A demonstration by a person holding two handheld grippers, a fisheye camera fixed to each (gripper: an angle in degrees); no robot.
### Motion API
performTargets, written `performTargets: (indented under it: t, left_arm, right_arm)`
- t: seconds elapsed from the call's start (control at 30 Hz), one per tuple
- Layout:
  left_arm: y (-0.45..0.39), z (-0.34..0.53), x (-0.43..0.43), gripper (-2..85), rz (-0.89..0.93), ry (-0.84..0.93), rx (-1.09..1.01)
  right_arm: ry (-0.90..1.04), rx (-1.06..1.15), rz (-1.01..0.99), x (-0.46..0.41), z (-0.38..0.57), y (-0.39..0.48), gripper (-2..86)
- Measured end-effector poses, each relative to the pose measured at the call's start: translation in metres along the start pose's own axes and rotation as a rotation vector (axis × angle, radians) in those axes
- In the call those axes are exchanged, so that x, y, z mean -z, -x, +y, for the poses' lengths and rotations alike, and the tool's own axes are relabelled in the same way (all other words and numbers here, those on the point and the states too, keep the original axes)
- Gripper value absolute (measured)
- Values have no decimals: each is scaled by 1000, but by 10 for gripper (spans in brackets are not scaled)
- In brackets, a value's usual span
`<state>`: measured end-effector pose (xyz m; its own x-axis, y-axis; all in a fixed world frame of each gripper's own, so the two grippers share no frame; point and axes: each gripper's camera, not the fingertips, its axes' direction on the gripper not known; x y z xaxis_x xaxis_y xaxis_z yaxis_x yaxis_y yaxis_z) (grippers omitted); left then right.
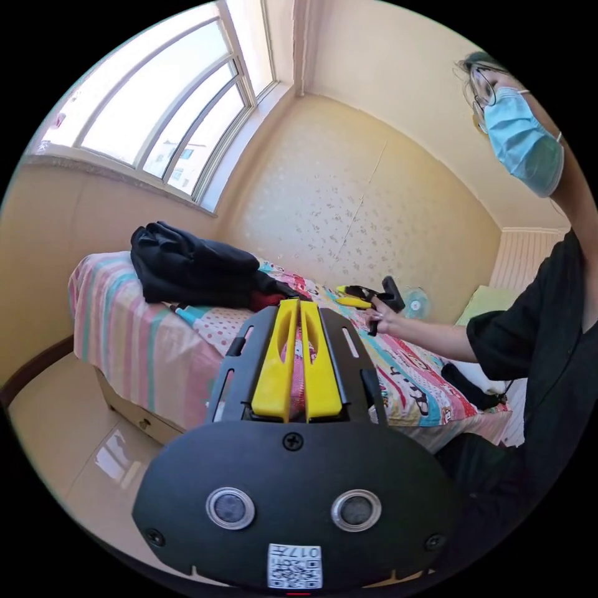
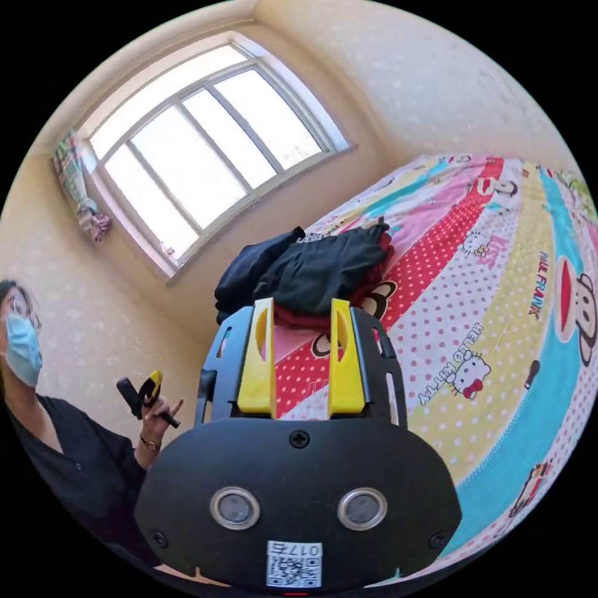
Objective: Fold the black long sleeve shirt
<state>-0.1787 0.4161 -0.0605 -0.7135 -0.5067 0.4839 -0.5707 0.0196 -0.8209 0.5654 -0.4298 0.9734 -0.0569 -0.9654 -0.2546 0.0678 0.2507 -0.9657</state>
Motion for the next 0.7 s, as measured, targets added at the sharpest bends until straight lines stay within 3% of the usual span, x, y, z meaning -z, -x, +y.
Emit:
performTargets:
  t: [0.07,0.13,0.3,0.47,0.7]
  left_arm:
    - [1,-2,2,62,-30,9,-17]
    - [2,-2,4,92,-25,-20,-12]
    - [3,-11,10,115,97,-94,28]
    - [-8,-24,16,134,154,-124,52]
    - [-41,-37,20,171,257,-117,66]
  right_arm:
    - [82,-66,96,-49,-26,-30,136]
    - [101,-115,70,-74,-33,-43,120]
    - [-77,-94,-87,-47,-40,-35,44]
    - [-300,-30,-451,90,-41,-38,32]
    - [-447,256,-441,293,27,26,34]
